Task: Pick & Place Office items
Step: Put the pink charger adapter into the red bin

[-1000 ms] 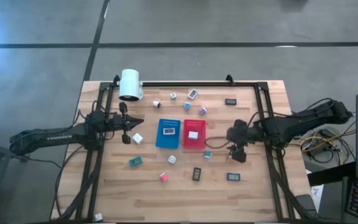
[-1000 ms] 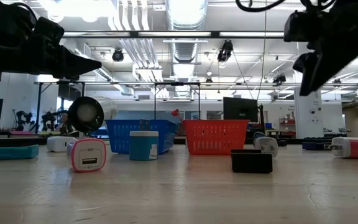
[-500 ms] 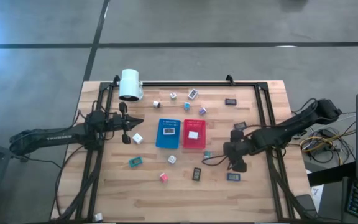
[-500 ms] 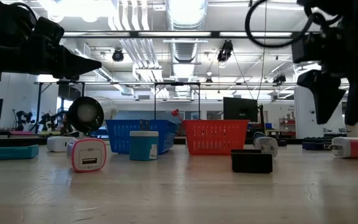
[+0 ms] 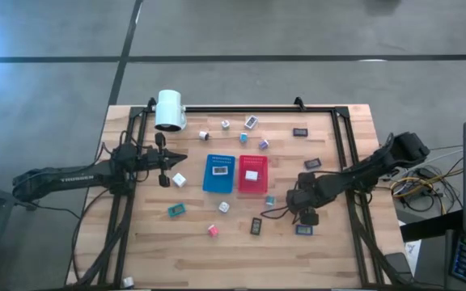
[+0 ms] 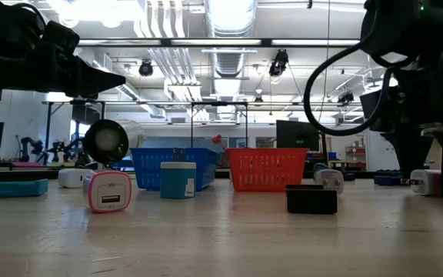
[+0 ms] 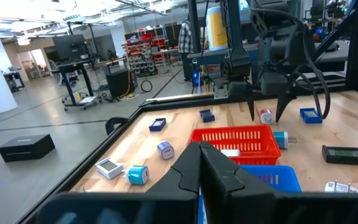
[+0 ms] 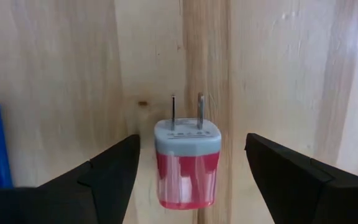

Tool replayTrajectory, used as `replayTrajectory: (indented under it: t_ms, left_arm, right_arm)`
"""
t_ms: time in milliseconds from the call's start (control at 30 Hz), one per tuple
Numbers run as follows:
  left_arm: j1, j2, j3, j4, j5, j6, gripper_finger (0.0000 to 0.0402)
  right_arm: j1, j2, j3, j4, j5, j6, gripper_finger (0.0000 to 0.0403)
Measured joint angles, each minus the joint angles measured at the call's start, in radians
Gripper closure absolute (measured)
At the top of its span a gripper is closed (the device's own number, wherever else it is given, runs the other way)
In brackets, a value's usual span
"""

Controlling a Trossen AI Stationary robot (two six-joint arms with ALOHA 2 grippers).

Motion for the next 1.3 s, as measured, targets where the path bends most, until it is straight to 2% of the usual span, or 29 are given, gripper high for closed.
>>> replayTrajectory:
  t_ms: [200, 567, 767, 1000, 1167, 1300]
  left_arm:
    - [0.000, 0.000, 0.000, 0.000, 0.000, 0.000, 0.0394]
    - [0.000, 0.000, 0.000, 0.000, 0.000, 0.000, 0.0394]
    - [0.000, 0.000, 0.000, 0.000, 0.000, 0.001, 0.0394]
    - [0.000, 0.000, 0.000, 0.001, 0.000, 0.004, 0.0394]
    - [0.000, 0.000, 0.000, 0.001, 0.000, 0.004, 0.0394]
    - [0.000, 0.000, 0.000, 0.000, -0.009, 0.004, 0.0394]
  right_arm:
    - [0.000, 0.001, 0.000, 0.003, -0.024, -0.015, 0.0150]
    - [0.000, -0.016, -0.001, -0.004, -0.036, -0.049, 0.0282]
    - [-0.007, -0.126, -0.002, 0.025, -0.034, -0.118, 0.0282]
    - [-0.022, -0.334, -0.002, 0.149, -0.013, -0.203, 0.0282]
    - [-0.032, -0.486, -0.008, 0.264, 0.054, -0.329, 0.0282]
    - [-0.064, -0.600, -0.028, 0.346, 0.053, -0.421, 0.0282]
